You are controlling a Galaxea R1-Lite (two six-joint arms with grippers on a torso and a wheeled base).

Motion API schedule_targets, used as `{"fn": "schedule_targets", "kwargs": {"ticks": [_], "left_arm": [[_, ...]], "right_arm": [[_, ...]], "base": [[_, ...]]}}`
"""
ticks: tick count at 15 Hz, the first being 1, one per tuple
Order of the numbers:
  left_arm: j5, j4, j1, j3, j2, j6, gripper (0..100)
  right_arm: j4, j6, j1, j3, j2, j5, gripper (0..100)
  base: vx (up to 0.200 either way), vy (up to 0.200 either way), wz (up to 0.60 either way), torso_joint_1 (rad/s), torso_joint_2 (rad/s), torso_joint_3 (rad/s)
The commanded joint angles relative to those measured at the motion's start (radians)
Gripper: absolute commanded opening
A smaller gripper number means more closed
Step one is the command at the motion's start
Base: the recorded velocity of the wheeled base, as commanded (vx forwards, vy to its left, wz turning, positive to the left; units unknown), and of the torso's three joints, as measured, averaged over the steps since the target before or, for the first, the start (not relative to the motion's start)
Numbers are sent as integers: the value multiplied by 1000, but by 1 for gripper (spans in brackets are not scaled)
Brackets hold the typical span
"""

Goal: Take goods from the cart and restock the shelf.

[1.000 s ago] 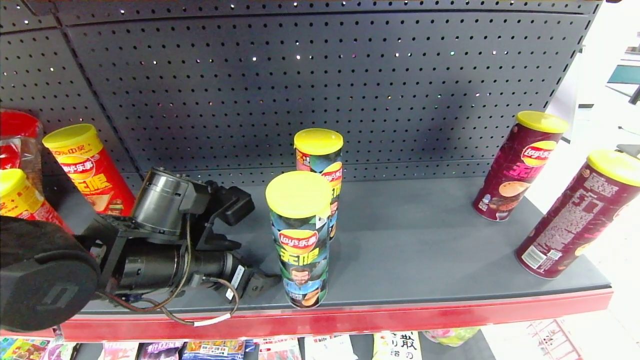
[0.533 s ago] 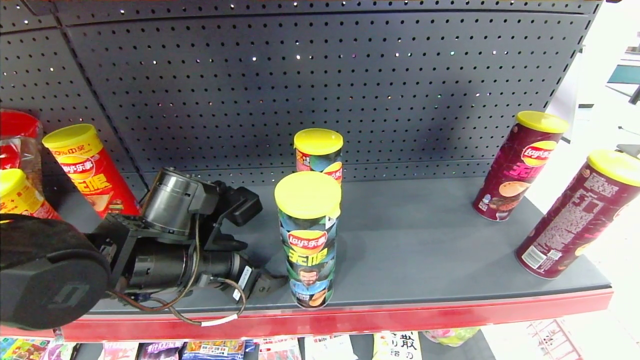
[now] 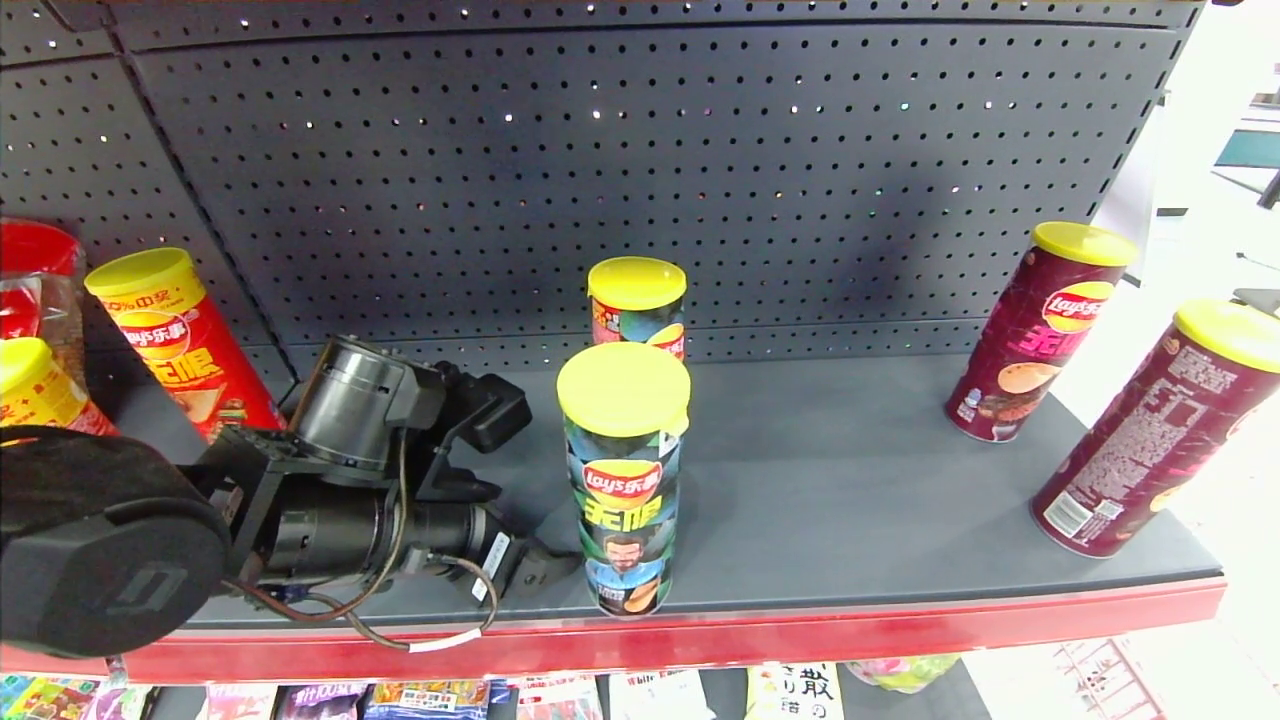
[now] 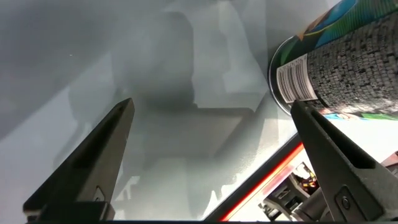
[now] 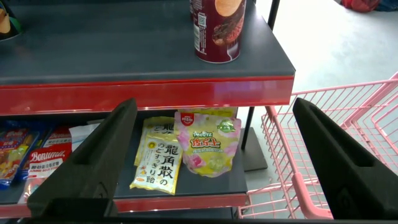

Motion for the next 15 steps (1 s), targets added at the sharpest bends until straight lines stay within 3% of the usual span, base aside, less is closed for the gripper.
{"fn": "schedule_targets", "kwargs": {"ticks": [1, 4, 6, 10, 11, 13, 15], "left_arm": [[0, 0, -4, -5, 1, 1, 100], [0, 0, 0, 15, -10, 1, 100], [-1, 1, 40, 74, -74, 12, 100], [8, 30, 97, 210, -375, 9, 100], [9, 61, 114, 218, -445, 9, 100], [28, 244, 196, 212, -715, 9, 100], [103, 330, 256, 229, -948, 7, 100]], "right_arm": [[0, 0, 0, 0, 1, 0, 100], [0, 0, 0, 0, 1, 0, 100], [0, 0, 0, 0, 1, 0, 100], [0, 4, 0, 0, 1, 0, 100], [0, 6, 0, 0, 1, 0, 100], [0, 6, 0, 0, 1, -3, 100], [0, 6, 0, 0, 1, -3, 100]], "base": [[0, 0, 0, 0, 0, 0], [0, 0, 0, 0, 0, 0], [0, 0, 0, 0, 0, 0], [0, 0, 0, 0, 0, 0], [0, 0, 0, 0, 0, 0], [0, 0, 0, 0, 0, 0], [0, 0, 0, 0, 0, 0]]}}
